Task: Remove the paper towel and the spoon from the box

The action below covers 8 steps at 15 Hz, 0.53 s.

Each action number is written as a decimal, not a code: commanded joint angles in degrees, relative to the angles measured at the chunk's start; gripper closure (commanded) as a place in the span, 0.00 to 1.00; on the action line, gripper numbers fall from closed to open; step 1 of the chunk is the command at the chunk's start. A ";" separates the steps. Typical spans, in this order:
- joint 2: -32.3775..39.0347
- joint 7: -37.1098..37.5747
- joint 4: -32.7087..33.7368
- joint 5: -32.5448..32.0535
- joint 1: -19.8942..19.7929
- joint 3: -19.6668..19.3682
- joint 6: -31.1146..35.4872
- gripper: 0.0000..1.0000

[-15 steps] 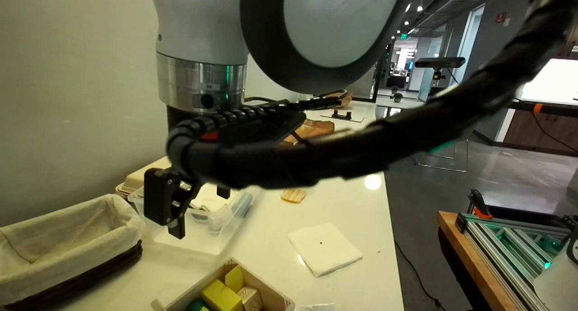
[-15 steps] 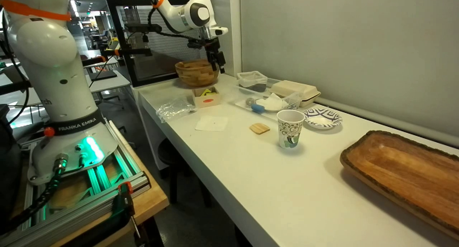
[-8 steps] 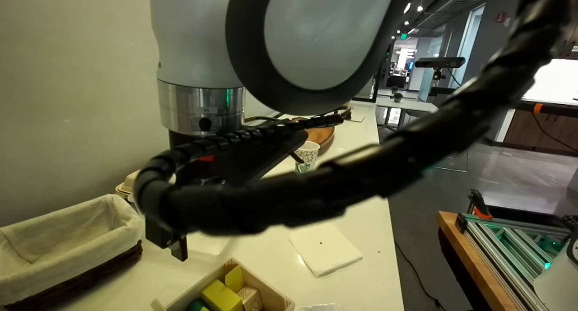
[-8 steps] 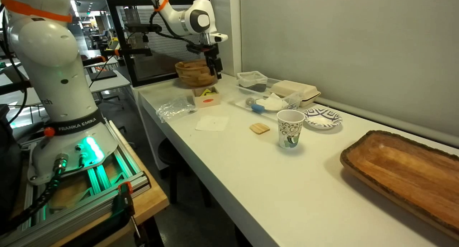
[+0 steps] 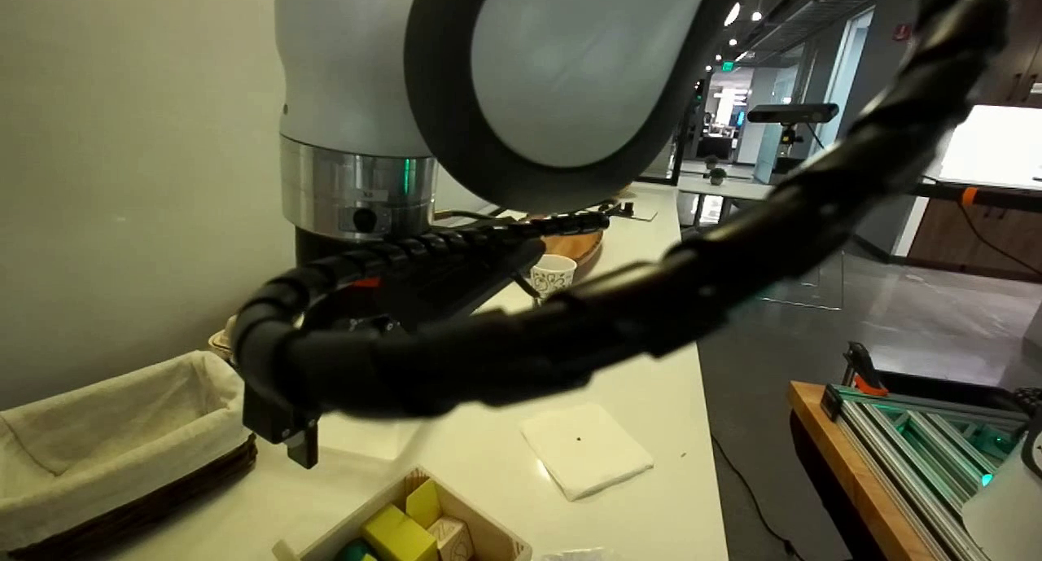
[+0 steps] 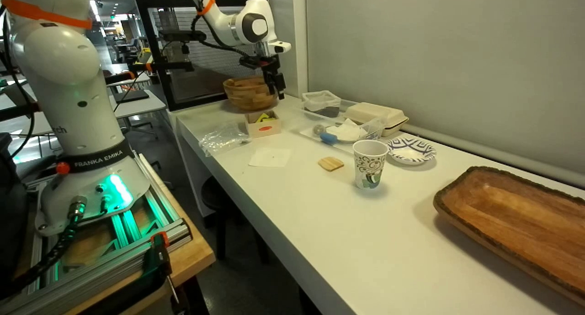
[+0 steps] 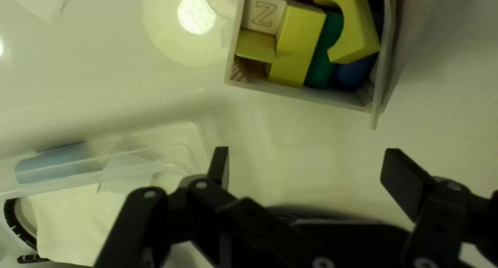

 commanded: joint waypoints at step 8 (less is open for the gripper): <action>2.37 -24.53 -9.09 31.43 -12.48 17.81 24.60 0.00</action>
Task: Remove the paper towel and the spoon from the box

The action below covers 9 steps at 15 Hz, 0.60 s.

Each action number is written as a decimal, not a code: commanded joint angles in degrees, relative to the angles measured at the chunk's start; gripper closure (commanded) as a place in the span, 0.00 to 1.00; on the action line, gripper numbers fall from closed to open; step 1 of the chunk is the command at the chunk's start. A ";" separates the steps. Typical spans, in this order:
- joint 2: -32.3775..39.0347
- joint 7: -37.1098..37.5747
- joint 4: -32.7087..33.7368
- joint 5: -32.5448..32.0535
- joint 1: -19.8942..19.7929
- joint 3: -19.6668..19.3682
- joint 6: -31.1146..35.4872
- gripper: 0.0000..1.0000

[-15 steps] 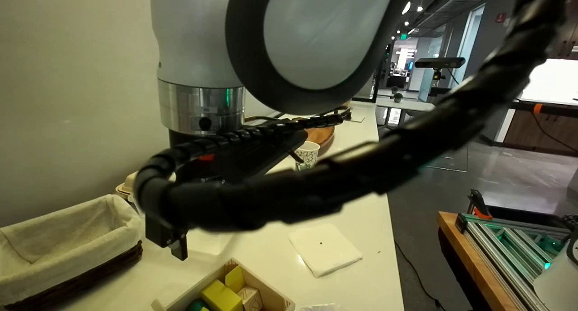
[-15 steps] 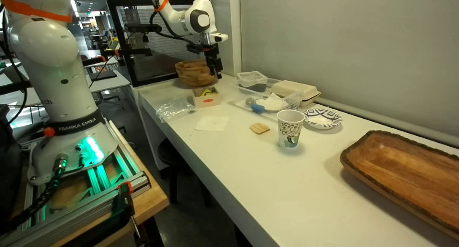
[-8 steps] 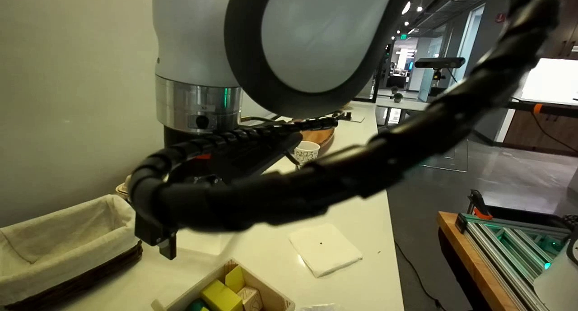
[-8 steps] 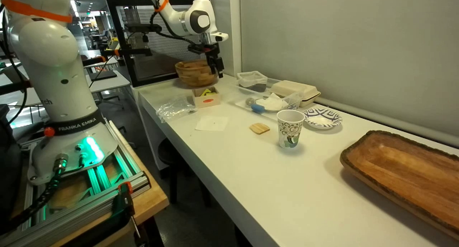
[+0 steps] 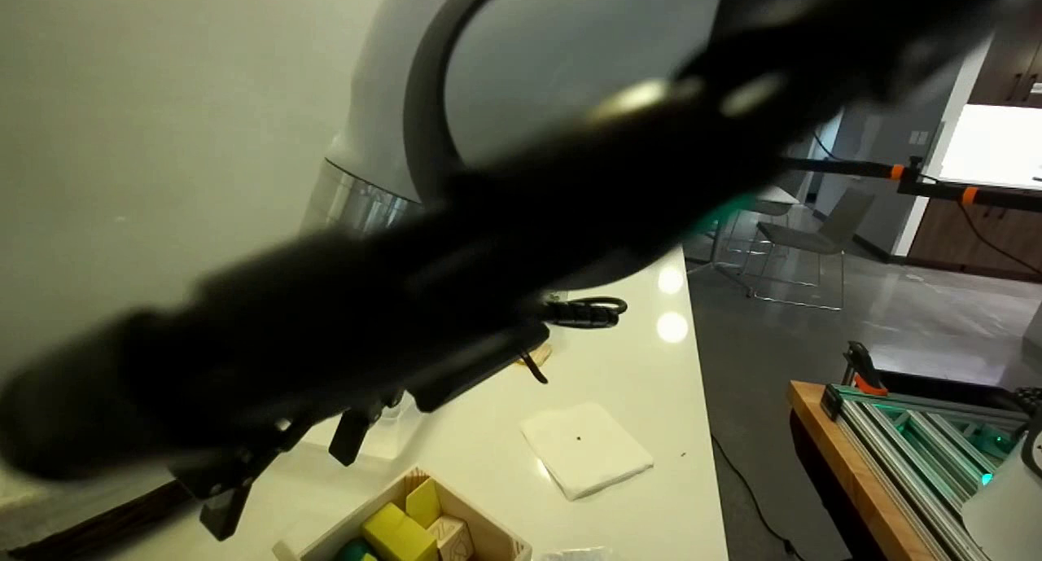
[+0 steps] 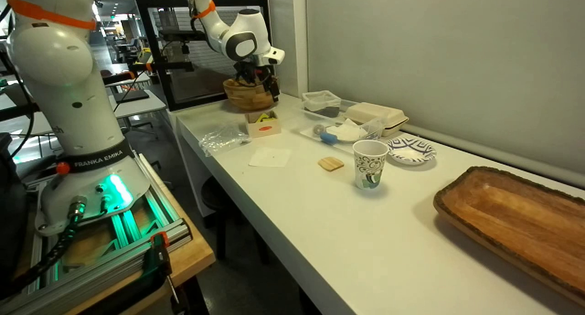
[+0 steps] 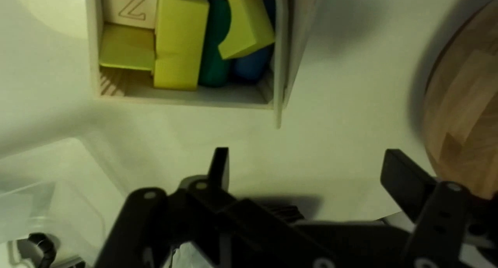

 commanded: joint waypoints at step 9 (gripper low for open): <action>1.52 -9.69 -1.08 7.40 -7.18 7.69 2.67 0.00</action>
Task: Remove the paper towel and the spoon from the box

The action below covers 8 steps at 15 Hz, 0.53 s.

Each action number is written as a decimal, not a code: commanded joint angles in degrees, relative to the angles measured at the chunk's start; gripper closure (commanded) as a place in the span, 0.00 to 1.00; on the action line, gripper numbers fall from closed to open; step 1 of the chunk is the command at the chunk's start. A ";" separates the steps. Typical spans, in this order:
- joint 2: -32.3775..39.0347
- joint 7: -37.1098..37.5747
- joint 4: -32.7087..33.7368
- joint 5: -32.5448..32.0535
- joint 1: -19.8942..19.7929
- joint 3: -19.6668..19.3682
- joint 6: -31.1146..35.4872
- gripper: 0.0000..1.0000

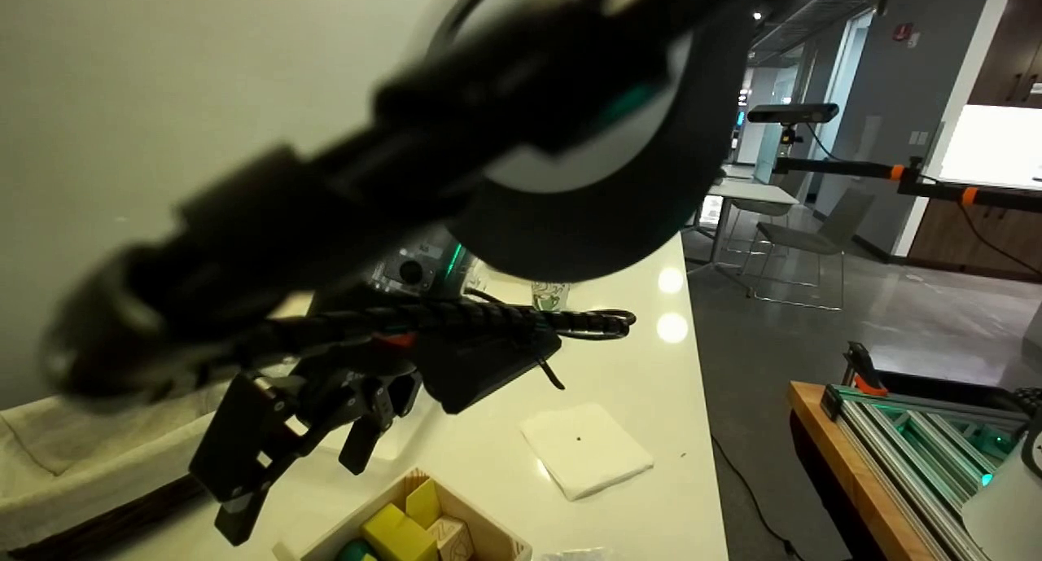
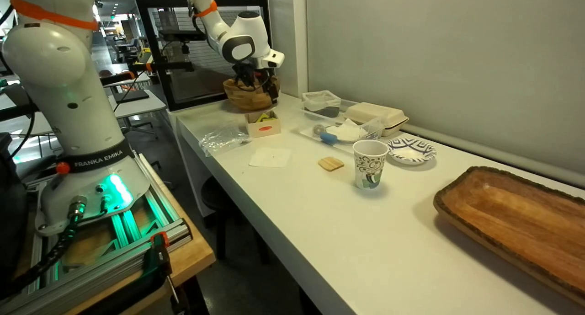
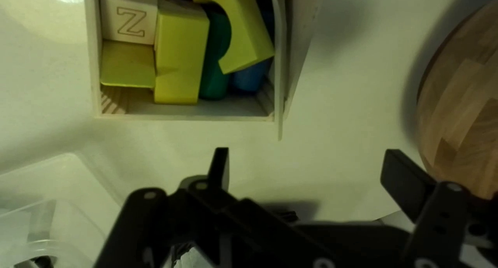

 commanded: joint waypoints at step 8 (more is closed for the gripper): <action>4.93 -12.39 0.64 4.37 -13.24 12.31 4.44 0.00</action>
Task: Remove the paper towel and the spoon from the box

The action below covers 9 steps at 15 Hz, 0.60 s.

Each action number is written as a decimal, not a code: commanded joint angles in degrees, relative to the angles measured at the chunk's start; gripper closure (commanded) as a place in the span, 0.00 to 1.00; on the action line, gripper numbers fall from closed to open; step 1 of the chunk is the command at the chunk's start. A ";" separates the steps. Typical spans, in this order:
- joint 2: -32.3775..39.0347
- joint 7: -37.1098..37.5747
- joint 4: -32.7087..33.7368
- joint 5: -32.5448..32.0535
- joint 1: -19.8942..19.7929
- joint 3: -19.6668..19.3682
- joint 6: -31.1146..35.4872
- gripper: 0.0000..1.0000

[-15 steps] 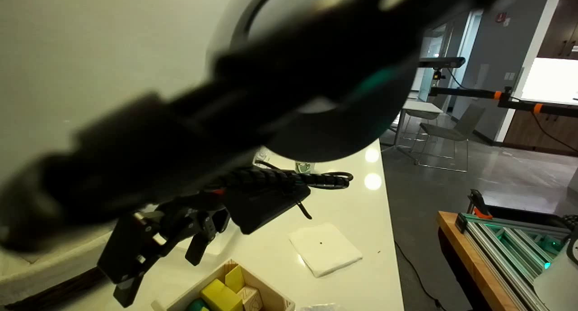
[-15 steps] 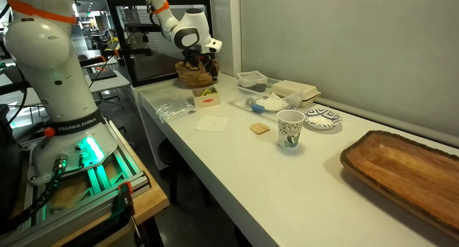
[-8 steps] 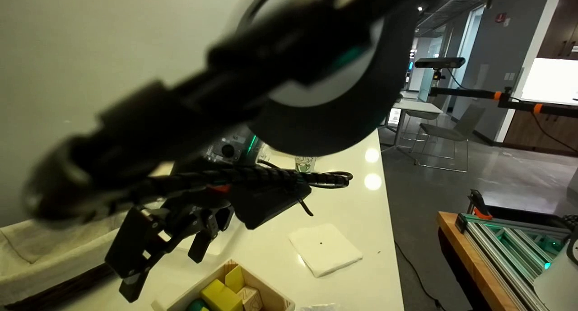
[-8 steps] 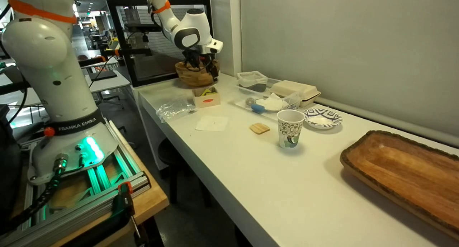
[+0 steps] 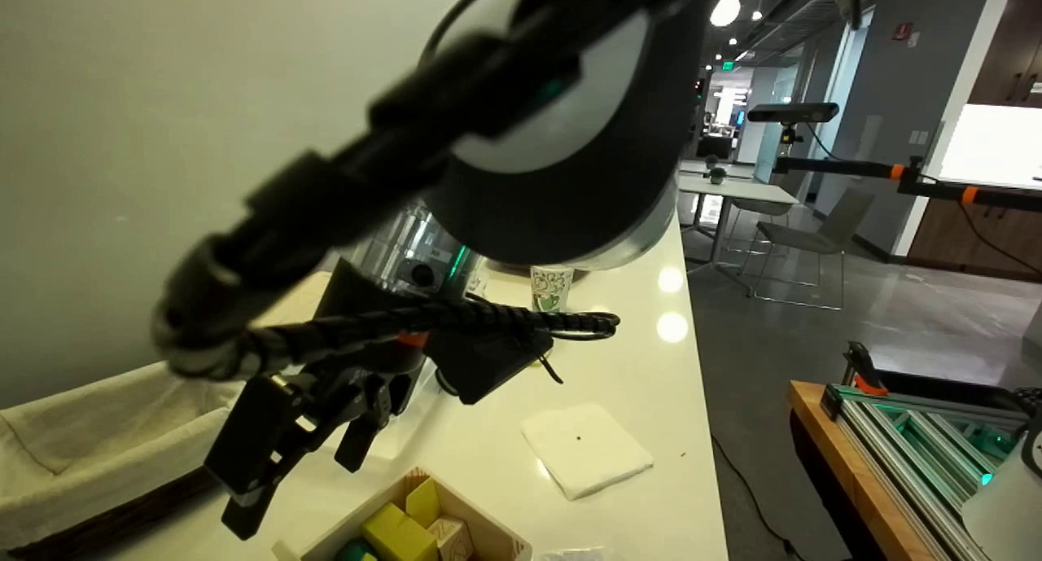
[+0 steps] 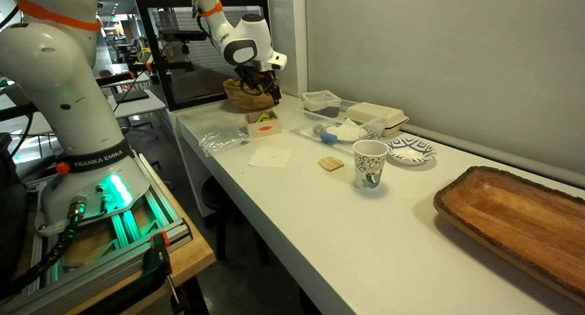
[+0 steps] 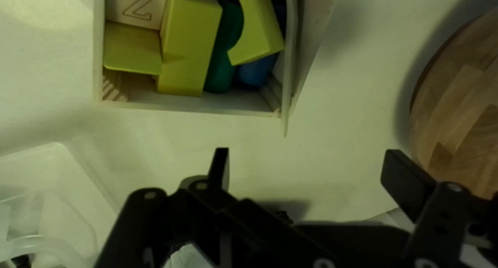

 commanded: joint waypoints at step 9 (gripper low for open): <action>8.71 -5.67 0.39 -0.86 -13.33 12.06 6.30 0.50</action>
